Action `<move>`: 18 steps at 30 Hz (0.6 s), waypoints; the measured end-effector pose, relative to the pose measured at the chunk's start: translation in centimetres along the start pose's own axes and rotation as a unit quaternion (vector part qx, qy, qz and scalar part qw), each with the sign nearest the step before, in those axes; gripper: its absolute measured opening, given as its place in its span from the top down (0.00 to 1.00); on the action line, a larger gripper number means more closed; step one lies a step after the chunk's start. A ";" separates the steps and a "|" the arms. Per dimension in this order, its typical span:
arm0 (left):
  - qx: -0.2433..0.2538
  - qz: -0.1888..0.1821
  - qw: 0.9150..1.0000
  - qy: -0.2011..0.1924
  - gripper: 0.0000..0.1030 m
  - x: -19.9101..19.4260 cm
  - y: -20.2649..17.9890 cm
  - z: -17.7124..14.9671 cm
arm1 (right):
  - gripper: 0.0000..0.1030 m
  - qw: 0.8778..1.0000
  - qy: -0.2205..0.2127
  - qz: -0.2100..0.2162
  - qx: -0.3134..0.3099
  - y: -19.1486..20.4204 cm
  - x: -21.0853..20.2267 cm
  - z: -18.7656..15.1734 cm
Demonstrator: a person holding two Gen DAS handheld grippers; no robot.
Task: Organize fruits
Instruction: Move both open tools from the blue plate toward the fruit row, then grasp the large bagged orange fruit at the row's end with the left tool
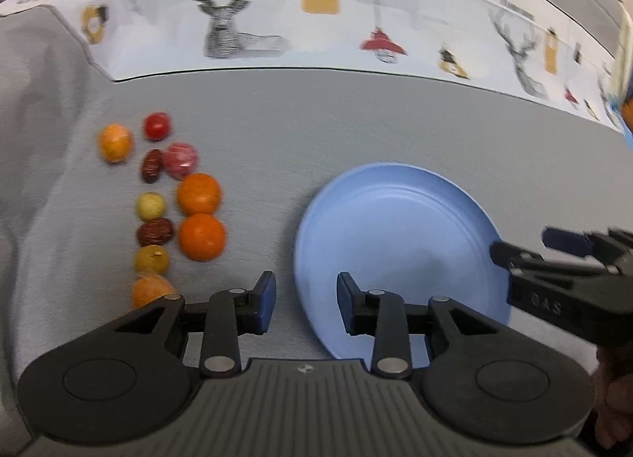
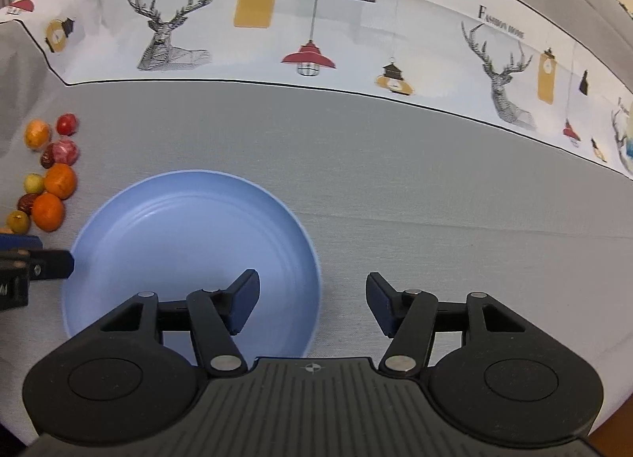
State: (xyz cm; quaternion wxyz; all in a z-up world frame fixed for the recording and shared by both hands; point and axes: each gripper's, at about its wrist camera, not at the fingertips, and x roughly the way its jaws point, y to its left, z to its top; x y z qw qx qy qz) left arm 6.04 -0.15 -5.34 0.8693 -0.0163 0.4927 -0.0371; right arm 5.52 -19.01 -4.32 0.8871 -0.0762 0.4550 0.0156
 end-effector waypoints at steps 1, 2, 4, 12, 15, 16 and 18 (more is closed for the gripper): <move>-0.009 0.009 1.000 -0.002 0.59 -0.1 0.4 0.1 | 0.41 1.000 -0.001 0.000 -0.002 0.2 -0.1 -0.1; -0.016 0.017 1.000 -0.004 0.58 -0.2 0.8 0.2 | 0.41 1.000 -0.002 0.003 -0.003 0.5 -0.1 0.0; -0.033 0.031 0.999 -0.006 0.49 -0.3 1.6 0.5 | 0.42 1.000 -0.005 0.009 -0.001 0.8 -0.3 0.1; -0.062 0.118 0.991 0.027 0.21 0.3 4.1 0.7 | 0.42 0.999 -0.020 0.046 0.015 2.3 -1.4 0.8; -0.064 0.120 0.990 0.030 0.21 0.3 4.3 0.6 | 0.42 0.998 -0.024 0.059 0.014 3.0 -1.6 1.0; -0.065 0.119 0.990 0.032 0.21 0.3 4.3 0.5 | 0.42 0.998 -0.025 0.062 0.013 3.2 -1.7 1.0; -0.066 0.118 0.990 0.035 0.21 0.5 4.4 0.4 | 0.42 0.997 -0.027 0.067 0.010 3.7 -1.7 1.1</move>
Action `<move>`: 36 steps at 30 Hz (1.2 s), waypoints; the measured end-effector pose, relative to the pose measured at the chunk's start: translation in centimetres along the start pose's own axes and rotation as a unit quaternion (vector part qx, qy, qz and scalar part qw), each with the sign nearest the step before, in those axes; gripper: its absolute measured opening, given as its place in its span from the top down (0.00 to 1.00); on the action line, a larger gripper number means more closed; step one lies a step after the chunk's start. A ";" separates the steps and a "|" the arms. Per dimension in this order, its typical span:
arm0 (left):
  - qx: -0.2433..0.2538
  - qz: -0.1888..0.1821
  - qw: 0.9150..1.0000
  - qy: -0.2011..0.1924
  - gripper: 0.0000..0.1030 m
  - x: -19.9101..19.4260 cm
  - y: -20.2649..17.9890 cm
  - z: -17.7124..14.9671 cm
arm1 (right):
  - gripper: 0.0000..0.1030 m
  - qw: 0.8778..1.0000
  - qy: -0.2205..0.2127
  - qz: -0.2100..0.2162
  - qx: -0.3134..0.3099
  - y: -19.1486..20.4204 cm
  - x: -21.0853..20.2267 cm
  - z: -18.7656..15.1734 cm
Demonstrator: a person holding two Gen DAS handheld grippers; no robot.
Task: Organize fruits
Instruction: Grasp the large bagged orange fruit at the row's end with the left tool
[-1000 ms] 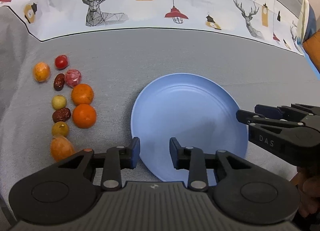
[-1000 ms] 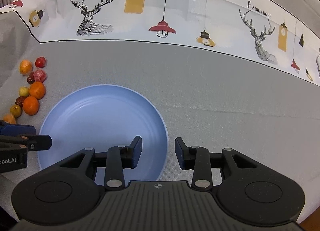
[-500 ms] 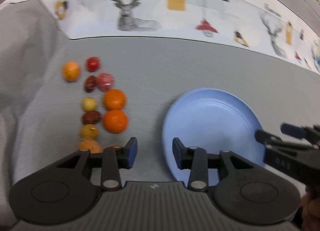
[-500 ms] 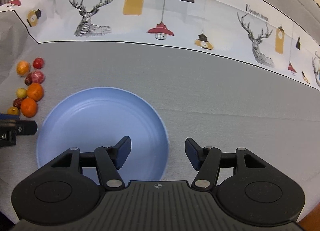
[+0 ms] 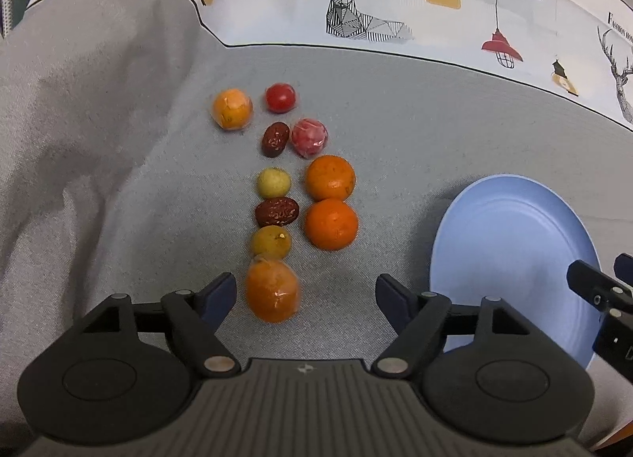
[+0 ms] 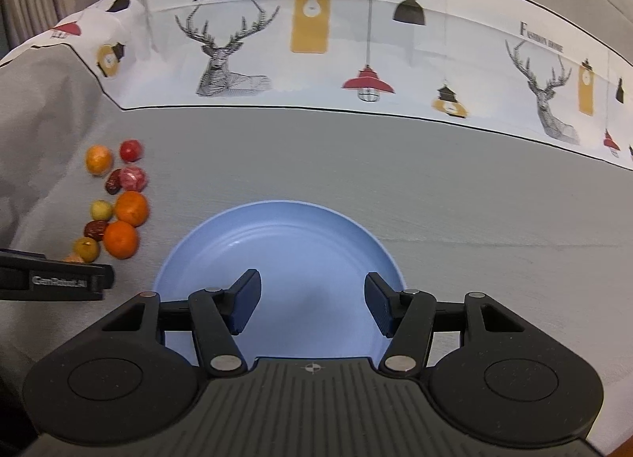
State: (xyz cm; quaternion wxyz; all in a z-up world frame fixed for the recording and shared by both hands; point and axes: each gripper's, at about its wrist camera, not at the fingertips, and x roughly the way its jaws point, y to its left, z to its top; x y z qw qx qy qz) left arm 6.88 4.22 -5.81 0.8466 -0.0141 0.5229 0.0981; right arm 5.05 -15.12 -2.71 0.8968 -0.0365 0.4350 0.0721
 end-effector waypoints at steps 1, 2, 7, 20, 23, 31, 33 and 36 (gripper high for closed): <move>-0.002 0.000 1.000 0.003 0.21 0.2 0.1 0.0 | 0.42 1.000 0.000 0.002 -0.002 0.2 0.0 0.0; -0.005 -0.001 1.000 0.007 0.21 0.3 0.2 0.0 | 0.42 1.000 -0.001 0.003 -0.004 0.4 -0.1 0.0; -0.023 -0.002 0.999 0.027 0.21 1.1 0.5 -0.1 | 0.42 1.000 -0.001 0.010 -0.006 0.7 -0.1 0.2; -0.017 -0.003 1.000 0.021 0.64 3.1 1.6 -0.7 | 0.42 1.000 0.000 0.020 -0.008 1.3 0.1 0.2; -0.034 -0.012 0.999 0.017 0.64 2.8 2.1 -0.5 | 0.42 1.000 0.002 0.025 -0.007 1.6 0.2 0.2; -0.118 -0.038 0.992 0.024 0.64 2.5 5.3 -0.2 | 0.45 0.998 -0.007 0.060 -0.012 3.4 0.2 0.6; -0.133 -0.060 0.988 0.041 0.64 3.1 5.8 -0.2 | 0.51 0.997 -0.009 0.075 -0.004 3.8 0.4 0.9; -0.145 -0.075 0.985 0.047 0.64 3.1 6.2 -0.3 | 0.55 0.995 -0.011 0.098 0.007 4.5 0.7 1.2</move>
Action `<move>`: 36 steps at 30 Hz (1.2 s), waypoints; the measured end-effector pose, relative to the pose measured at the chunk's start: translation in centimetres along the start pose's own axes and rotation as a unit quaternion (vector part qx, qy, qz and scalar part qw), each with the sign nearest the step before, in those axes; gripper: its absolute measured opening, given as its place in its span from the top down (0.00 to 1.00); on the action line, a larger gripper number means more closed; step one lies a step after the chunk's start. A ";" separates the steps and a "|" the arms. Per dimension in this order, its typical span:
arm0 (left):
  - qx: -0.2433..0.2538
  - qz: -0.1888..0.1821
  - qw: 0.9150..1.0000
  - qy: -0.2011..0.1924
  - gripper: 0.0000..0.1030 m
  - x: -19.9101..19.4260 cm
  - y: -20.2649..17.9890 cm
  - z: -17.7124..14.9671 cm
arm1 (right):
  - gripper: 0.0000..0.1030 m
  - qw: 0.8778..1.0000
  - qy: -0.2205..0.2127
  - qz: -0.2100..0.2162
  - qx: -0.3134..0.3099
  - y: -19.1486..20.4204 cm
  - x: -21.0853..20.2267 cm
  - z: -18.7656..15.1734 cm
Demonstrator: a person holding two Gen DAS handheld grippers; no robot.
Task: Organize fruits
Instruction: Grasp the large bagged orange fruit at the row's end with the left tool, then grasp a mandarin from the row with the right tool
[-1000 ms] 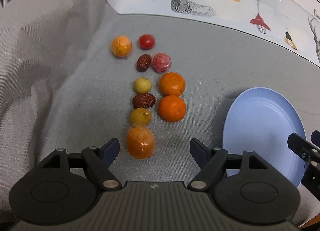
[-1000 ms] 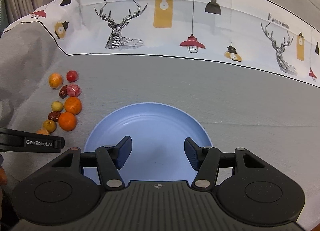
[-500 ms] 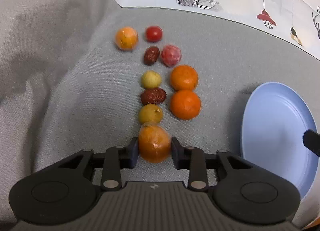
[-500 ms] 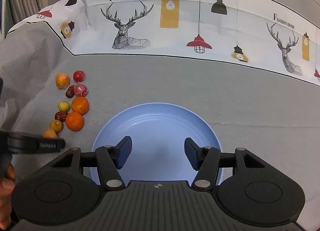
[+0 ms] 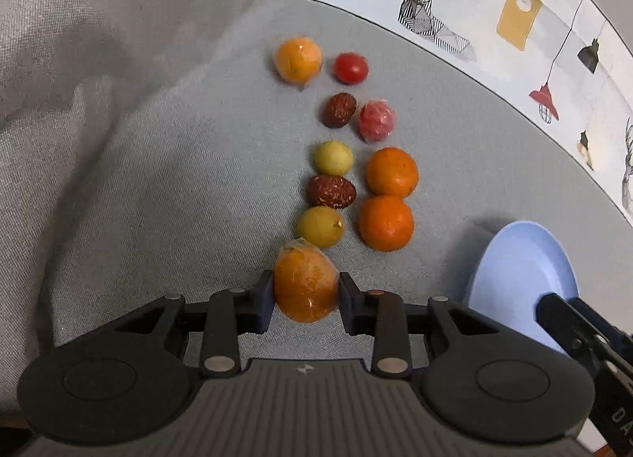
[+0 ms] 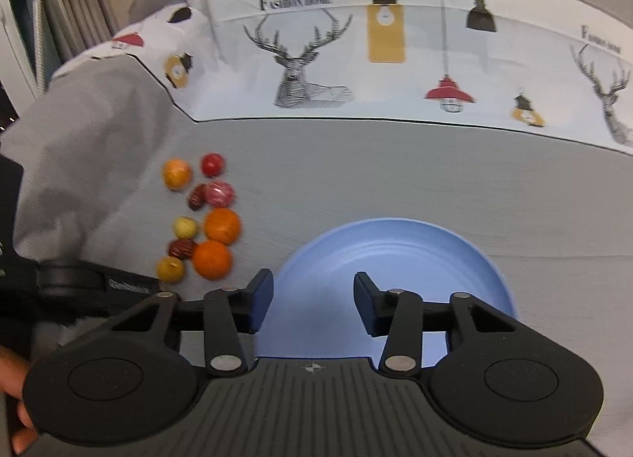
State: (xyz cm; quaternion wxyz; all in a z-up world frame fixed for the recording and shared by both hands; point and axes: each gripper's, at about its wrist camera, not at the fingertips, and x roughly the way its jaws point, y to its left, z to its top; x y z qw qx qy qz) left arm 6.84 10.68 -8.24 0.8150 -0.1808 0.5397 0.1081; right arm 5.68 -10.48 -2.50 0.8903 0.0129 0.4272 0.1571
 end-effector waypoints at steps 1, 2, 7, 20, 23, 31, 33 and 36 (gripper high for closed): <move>-0.001 -0.001 1.000 0.001 0.64 0.0 0.0 0.0 | 0.55 1.000 0.000 0.008 0.000 0.3 0.3 0.2; -0.002 -0.002 1.000 0.001 0.64 0.0 0.1 0.0 | 0.55 1.000 0.000 0.015 -0.001 0.7 0.5 0.3; -0.002 -0.001 1.000 -0.001 0.65 -0.1 0.2 -0.1 | 0.55 0.998 0.008 0.055 -0.010 2.4 2.1 1.2; -0.036 0.033 0.999 -0.015 0.65 -1.1 2.2 0.1 | 0.34 0.991 0.065 0.117 0.015 4.2 8.9 2.7; -0.041 0.041 0.998 -0.009 0.65 -1.0 2.3 0.2 | 0.32 0.991 0.074 0.114 0.006 4.9 10.1 2.5; -0.025 0.048 0.998 -0.010 0.65 -1.0 1.5 0.2 | 0.65 0.989 0.083 0.123 -0.012 5.0 11.0 2.4; -0.021 0.047 0.999 -0.009 0.65 -0.9 1.1 0.2 | 0.65 0.989 0.084 0.123 -0.011 4.6 10.9 2.3; -0.017 0.043 0.999 -0.007 0.65 -0.9 0.7 0.1 | 0.66 0.989 0.080 0.120 -0.013 4.0 10.3 2.4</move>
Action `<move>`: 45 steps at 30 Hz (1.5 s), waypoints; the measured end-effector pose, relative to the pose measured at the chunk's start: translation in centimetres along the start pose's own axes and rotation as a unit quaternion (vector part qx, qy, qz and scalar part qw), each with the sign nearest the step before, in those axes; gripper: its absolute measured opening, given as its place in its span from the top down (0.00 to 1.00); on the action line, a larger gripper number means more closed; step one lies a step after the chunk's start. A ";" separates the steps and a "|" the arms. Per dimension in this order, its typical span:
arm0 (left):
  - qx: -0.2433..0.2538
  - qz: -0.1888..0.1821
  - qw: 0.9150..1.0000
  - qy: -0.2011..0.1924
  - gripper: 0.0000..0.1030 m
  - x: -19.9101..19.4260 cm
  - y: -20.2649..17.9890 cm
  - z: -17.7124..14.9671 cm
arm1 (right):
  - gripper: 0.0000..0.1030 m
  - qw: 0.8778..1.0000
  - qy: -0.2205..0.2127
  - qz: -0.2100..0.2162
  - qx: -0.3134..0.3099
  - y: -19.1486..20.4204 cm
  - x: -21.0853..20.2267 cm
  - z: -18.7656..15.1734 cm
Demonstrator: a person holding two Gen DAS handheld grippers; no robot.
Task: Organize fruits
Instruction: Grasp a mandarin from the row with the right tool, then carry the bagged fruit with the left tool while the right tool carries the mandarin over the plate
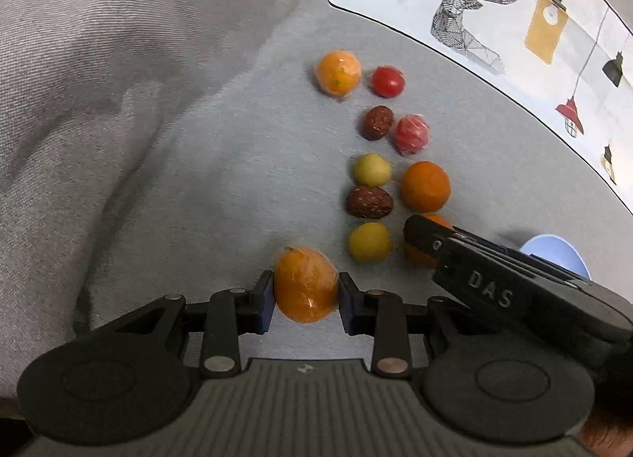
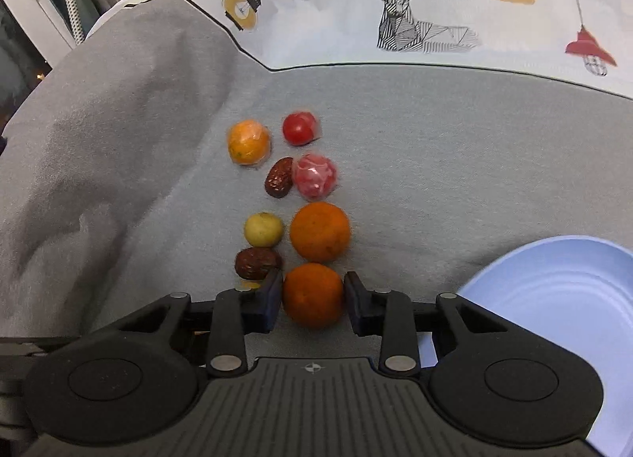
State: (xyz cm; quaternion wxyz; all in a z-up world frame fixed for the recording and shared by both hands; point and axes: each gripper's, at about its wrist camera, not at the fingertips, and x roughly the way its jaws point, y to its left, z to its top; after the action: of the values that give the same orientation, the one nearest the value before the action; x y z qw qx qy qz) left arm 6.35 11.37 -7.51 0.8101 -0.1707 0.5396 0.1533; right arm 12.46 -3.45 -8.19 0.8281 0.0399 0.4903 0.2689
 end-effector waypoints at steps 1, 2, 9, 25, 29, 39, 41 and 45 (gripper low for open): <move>0.002 -0.002 1.000 0.001 0.65 0.0 0.0 0.0 | 0.66 1.000 -0.004 -0.001 -0.002 -0.1 -0.5 0.0; 0.003 -0.003 1.000 0.002 0.65 -0.1 -0.1 -0.1 | 0.66 1.000 -0.007 0.000 -0.002 -0.2 -1.0 0.0; 0.008 -0.008 1.000 -0.004 0.65 -1.2 -0.6 -0.3 | 0.66 0.999 -0.042 -0.024 -0.025 -1.0 -5.8 0.4; -0.007 -0.044 0.999 0.001 0.65 -1.9 -1.0 -1.0 | 0.66 0.990 -0.082 -0.112 0.036 -6.5 -15.2 -2.0; 0.011 -0.035 0.999 -0.010 0.65 -1.8 -1.9 -1.1 | 0.66 0.987 -0.083 -0.132 0.042 -7.8 -15.0 -2.7; 0.027 -0.039 0.999 -0.008 0.65 -1.2 -3.2 -1.0 | 0.66 0.985 -0.085 -0.145 0.038 -8.9 -15.1 -2.8; 0.029 -0.040 0.999 -0.007 0.65 -1.2 -3.4 -1.2 | 0.66 0.985 -0.091 -0.143 0.036 -8.8 -15.5 -2.8; 0.028 -0.040 0.999 -0.003 0.65 -1.0 -3.5 -1.3 | 0.66 0.985 -0.081 -0.150 0.041 -9.3 -15.0 -3.3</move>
State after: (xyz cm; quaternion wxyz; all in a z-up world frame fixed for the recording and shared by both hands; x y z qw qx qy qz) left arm 6.40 7.55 -6.67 0.8219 -0.1688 0.5336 0.1057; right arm 7.91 -19.28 -1.10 0.8938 0.0215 0.4322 0.1177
